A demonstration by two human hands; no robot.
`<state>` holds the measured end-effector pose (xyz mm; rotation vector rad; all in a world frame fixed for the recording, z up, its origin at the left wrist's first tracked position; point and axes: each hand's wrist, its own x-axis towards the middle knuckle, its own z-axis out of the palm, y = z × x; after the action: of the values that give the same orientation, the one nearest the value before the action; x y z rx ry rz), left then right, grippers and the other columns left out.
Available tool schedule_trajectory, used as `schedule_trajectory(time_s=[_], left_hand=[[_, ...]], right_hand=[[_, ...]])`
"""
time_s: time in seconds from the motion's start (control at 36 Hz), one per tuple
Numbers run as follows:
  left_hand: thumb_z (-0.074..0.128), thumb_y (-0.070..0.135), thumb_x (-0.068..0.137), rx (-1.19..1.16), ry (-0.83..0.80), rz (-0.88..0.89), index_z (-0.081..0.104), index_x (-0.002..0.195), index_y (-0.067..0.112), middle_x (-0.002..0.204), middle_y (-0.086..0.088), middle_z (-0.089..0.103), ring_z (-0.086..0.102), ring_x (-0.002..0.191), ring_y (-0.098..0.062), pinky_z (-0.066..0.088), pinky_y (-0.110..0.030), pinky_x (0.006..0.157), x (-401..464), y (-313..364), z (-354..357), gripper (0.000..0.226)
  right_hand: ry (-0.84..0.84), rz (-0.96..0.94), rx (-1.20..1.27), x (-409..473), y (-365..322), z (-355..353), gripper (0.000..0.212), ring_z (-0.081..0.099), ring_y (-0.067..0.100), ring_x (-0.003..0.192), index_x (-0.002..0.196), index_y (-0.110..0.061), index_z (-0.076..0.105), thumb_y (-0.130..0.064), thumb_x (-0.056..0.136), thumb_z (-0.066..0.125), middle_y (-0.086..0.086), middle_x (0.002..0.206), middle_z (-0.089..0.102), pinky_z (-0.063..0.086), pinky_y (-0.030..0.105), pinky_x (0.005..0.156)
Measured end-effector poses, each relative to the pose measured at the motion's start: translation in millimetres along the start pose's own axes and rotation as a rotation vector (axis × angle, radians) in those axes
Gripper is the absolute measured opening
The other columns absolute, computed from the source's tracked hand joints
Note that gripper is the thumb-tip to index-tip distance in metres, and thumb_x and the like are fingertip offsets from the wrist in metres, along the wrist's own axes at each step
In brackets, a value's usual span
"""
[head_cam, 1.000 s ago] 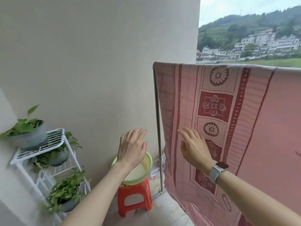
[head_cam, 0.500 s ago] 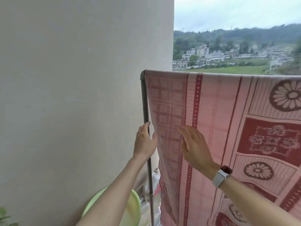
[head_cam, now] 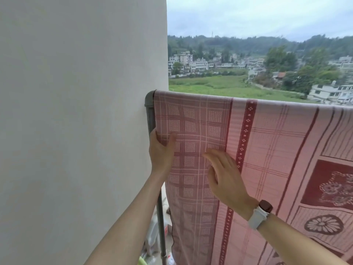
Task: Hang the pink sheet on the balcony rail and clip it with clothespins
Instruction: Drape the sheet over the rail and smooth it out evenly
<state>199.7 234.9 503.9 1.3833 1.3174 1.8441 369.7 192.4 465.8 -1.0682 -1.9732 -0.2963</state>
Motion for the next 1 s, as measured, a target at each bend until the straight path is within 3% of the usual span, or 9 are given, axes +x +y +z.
schedule_trajectory(time_s=[0.14, 0.31, 0.5, 0.61, 0.67, 0.78, 0.89, 1.0], left_hand=[[0.047, 0.036, 0.093, -0.053, 0.011, 0.073, 0.055, 0.092, 0.014, 0.078, 0.007, 0.060, 0.059, 0.064, 0.005, 0.045, -0.008, 0.054, 10, 14, -20, 0.023], [0.044, 0.033, 0.095, 0.102, -0.013, 0.195, 0.049, 0.077, 0.003, 0.064, 0.004, 0.048, 0.041, 0.056, -0.007, 0.038, -0.018, 0.051, 7, -10, -48, 0.035], [0.046, 0.028, 0.095, 0.160, -0.103, 0.136, 0.035, 0.066, 0.021, 0.058, 0.009, 0.036, 0.037, 0.049, -0.002, 0.031, -0.015, 0.047, -18, -58, -82, 0.032], [0.045, 0.026, 0.096, 0.219, -0.136, 0.022, 0.035, 0.066, 0.024, 0.059, 0.009, 0.039, 0.037, 0.049, -0.006, 0.033, -0.015, 0.047, -34, -87, -104, 0.031], [0.045, 0.023, 0.096, 0.249, -0.156, -0.005, 0.033, 0.065, 0.024, 0.059, 0.008, 0.038, 0.034, 0.051, -0.007, 0.033, -0.015, 0.048, -33, -95, -110, 0.033], [0.046, 0.021, 0.094, 0.241, -0.253, -0.041, 0.031, 0.064, 0.020, 0.061, 0.006, 0.036, 0.033, 0.054, -0.012, 0.030, -0.026, 0.054, -14, -88, -108, 0.034], [0.053, 0.026, 0.091, 0.047, -0.383, -0.091, 0.046, 0.077, 0.016, 0.076, 0.000, 0.051, 0.049, 0.068, -0.015, 0.043, -0.033, 0.064, 8, -51, -100, 0.020], [0.058, 0.021, 0.089, -0.119, -0.462, -0.120, 0.060, 0.097, 0.013, 0.091, -0.002, 0.065, 0.064, 0.080, -0.013, 0.054, -0.026, 0.073, 14, -23, -89, 0.011]], right_hand=[[0.068, -0.011, -0.058, 12, -16, 2, 0.037, 0.050, 0.022, 0.112, 0.118, -0.011, 0.050, -0.009, 0.084, 0.037, 0.007, 0.120, 0.055, 0.041, 0.043, 0.096], [0.104, -0.059, -0.262, 11, -47, 20, 0.037, 0.046, 0.023, 0.115, 0.116, -0.015, 0.057, -0.011, 0.081, 0.047, 0.005, 0.119, 0.057, 0.031, 0.042, 0.099], [-0.093, -0.117, -0.383, -42, -61, 56, 0.046, 0.036, 0.024, 0.129, 0.124, -0.016, 0.053, -0.012, 0.078, 0.053, 0.005, 0.134, 0.046, 0.022, 0.047, 0.111], [-0.329, -0.150, -0.381, -65, -67, 67, 0.054, 0.029, 0.022, 0.135, 0.132, -0.019, 0.045, -0.012, 0.078, 0.045, 0.004, 0.141, 0.041, 0.019, 0.045, 0.113], [-0.364, -0.148, -0.334, -73, -68, 68, 0.050, 0.029, 0.020, 0.135, 0.129, -0.018, 0.049, -0.012, 0.080, 0.043, 0.003, 0.142, 0.042, 0.020, 0.045, 0.113], [-0.285, -0.080, -0.276, -68, -63, 57, 0.043, 0.038, 0.021, 0.129, 0.123, -0.017, 0.053, -0.009, 0.081, 0.045, 0.005, 0.133, 0.050, 0.024, 0.045, 0.111], [-0.208, -0.041, -0.292, -46, -55, 39, 0.040, 0.042, 0.024, 0.126, 0.122, -0.015, 0.052, -0.008, 0.083, 0.044, 0.007, 0.130, 0.052, 0.028, 0.049, 0.107], [-0.145, 0.011, -0.324, -25, -50, 27, 0.040, 0.041, 0.024, 0.126, 0.122, -0.014, 0.053, -0.006, 0.083, 0.049, 0.006, 0.129, 0.052, 0.028, 0.049, 0.107]])
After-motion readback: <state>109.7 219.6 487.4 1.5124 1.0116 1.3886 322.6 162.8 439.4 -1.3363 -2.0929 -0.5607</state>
